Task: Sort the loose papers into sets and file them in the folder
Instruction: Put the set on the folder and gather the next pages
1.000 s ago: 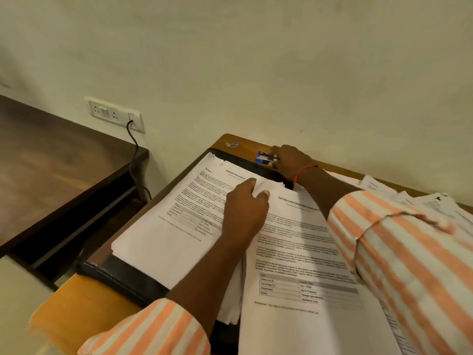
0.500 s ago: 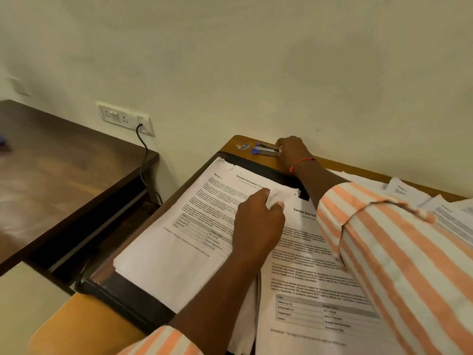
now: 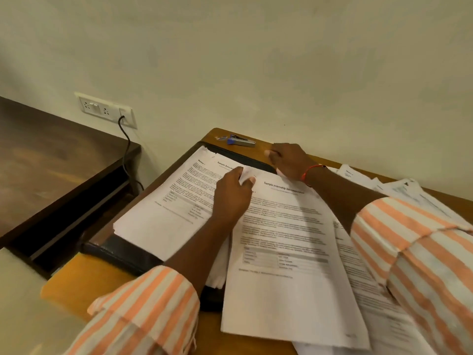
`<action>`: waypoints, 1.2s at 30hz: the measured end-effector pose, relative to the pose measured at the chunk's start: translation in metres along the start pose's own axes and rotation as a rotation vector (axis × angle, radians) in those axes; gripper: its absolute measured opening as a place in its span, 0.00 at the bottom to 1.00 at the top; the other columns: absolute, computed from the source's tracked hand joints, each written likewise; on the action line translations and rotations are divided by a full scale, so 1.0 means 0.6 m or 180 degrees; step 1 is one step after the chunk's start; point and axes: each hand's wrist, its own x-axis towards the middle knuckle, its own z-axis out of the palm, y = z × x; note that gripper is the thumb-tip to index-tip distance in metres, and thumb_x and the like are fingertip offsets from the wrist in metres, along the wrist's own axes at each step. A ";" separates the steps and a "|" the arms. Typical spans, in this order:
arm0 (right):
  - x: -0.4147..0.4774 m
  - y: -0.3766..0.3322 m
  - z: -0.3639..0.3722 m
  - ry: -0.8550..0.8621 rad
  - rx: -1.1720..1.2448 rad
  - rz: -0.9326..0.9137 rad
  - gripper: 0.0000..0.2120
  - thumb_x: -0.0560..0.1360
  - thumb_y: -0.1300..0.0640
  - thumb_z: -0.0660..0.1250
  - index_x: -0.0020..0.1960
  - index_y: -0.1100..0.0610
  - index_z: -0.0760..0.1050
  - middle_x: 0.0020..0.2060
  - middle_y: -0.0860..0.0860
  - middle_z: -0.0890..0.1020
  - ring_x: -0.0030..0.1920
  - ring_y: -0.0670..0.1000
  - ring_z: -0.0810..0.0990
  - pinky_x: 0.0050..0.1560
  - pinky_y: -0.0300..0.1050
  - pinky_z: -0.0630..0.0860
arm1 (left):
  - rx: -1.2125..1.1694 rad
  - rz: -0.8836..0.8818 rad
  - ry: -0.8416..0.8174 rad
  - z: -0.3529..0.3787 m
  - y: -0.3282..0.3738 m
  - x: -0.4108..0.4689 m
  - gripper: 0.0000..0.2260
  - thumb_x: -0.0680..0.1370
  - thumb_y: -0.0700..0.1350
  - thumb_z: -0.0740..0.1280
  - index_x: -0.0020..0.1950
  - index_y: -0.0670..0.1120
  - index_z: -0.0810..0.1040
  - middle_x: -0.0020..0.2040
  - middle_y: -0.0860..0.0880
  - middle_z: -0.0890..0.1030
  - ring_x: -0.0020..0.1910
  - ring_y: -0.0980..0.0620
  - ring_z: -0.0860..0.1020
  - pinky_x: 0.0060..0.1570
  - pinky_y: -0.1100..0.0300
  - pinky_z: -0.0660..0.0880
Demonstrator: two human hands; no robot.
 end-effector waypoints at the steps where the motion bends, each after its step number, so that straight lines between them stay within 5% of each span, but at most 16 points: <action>1: -0.032 -0.006 -0.017 -0.0078 0.0069 -0.0083 0.20 0.85 0.46 0.56 0.44 0.58 0.74 0.40 0.56 0.79 0.42 0.55 0.75 0.45 0.48 0.67 | -0.0086 0.0096 0.0001 -0.002 0.005 -0.007 0.21 0.83 0.49 0.65 0.75 0.46 0.71 0.72 0.47 0.76 0.69 0.47 0.74 0.70 0.50 0.70; 5: -0.144 -0.019 -0.075 -0.0436 -0.0051 -0.0211 0.23 0.81 0.37 0.57 0.51 0.56 0.77 0.48 0.53 0.82 0.47 0.54 0.78 0.47 0.48 0.71 | -0.0429 0.0427 -0.0013 -0.014 0.025 -0.031 0.15 0.83 0.49 0.65 0.69 0.46 0.76 0.61 0.48 0.81 0.57 0.51 0.80 0.59 0.48 0.79; 9: -0.233 0.003 -0.123 0.0011 0.0133 0.0300 0.27 0.73 0.31 0.66 0.64 0.47 0.73 0.57 0.47 0.78 0.55 0.51 0.76 0.53 0.47 0.72 | -0.0706 0.0570 -0.0029 -0.034 0.050 -0.059 0.17 0.82 0.49 0.66 0.70 0.45 0.75 0.62 0.50 0.80 0.59 0.50 0.79 0.60 0.48 0.78; 13: -0.299 0.031 -0.128 0.0340 0.1539 0.0718 0.25 0.72 0.46 0.76 0.63 0.52 0.72 0.57 0.51 0.82 0.53 0.53 0.83 0.51 0.52 0.81 | -0.1132 0.0390 0.0045 -0.054 0.043 -0.067 0.14 0.80 0.50 0.69 0.65 0.48 0.78 0.59 0.48 0.83 0.56 0.48 0.83 0.58 0.43 0.80; 15: -0.330 0.027 -0.113 -0.0015 0.2560 0.0874 0.20 0.75 0.55 0.74 0.64 0.54 0.73 0.58 0.55 0.84 0.53 0.57 0.85 0.54 0.59 0.82 | -0.1365 0.0266 0.0098 -0.072 0.046 -0.083 0.07 0.80 0.47 0.69 0.59 0.52 0.79 0.56 0.49 0.84 0.53 0.49 0.84 0.56 0.44 0.81; 19: -0.366 -0.014 -0.064 -0.0451 0.3004 0.0840 0.16 0.79 0.63 0.68 0.66 0.58 0.76 0.58 0.54 0.84 0.58 0.58 0.84 0.59 0.61 0.79 | -0.1356 -0.0154 0.0038 -0.115 0.045 -0.111 0.12 0.81 0.50 0.68 0.63 0.47 0.77 0.55 0.47 0.84 0.51 0.47 0.84 0.53 0.47 0.82; 23: -0.357 -0.050 -0.016 0.0303 0.3567 0.1225 0.16 0.80 0.68 0.65 0.67 0.68 0.73 0.62 0.62 0.81 0.61 0.64 0.81 0.63 0.61 0.77 | -0.0709 -0.0649 -0.0347 -0.149 0.023 -0.132 0.12 0.82 0.53 0.66 0.55 0.44 0.78 0.51 0.45 0.85 0.47 0.47 0.83 0.46 0.55 0.80; 28: -0.326 -0.104 0.034 0.0734 0.3575 0.1669 0.15 0.81 0.60 0.66 0.65 0.66 0.75 0.57 0.59 0.82 0.56 0.63 0.82 0.60 0.59 0.78 | 0.0716 -0.0478 -0.0446 -0.194 -0.016 -0.145 0.22 0.83 0.49 0.65 0.72 0.38 0.71 0.70 0.40 0.75 0.67 0.42 0.74 0.61 0.56 0.70; 32: -0.311 -0.131 0.067 0.0302 0.2875 0.1530 0.16 0.79 0.57 0.67 0.64 0.63 0.76 0.57 0.59 0.83 0.54 0.61 0.83 0.56 0.60 0.81 | 0.0537 -0.0340 -0.0142 -0.232 -0.040 -0.118 0.19 0.82 0.46 0.68 0.71 0.41 0.73 0.66 0.42 0.77 0.63 0.42 0.77 0.66 0.49 0.74; 36: -0.311 -0.164 0.076 0.0179 0.2547 0.1349 0.08 0.79 0.65 0.64 0.52 0.55 0.80 0.56 0.57 0.83 0.55 0.59 0.82 0.59 0.61 0.80 | 0.0700 -0.0156 -0.0038 -0.252 -0.051 -0.089 0.15 0.81 0.43 0.67 0.67 0.42 0.77 0.60 0.42 0.81 0.56 0.44 0.80 0.56 0.53 0.78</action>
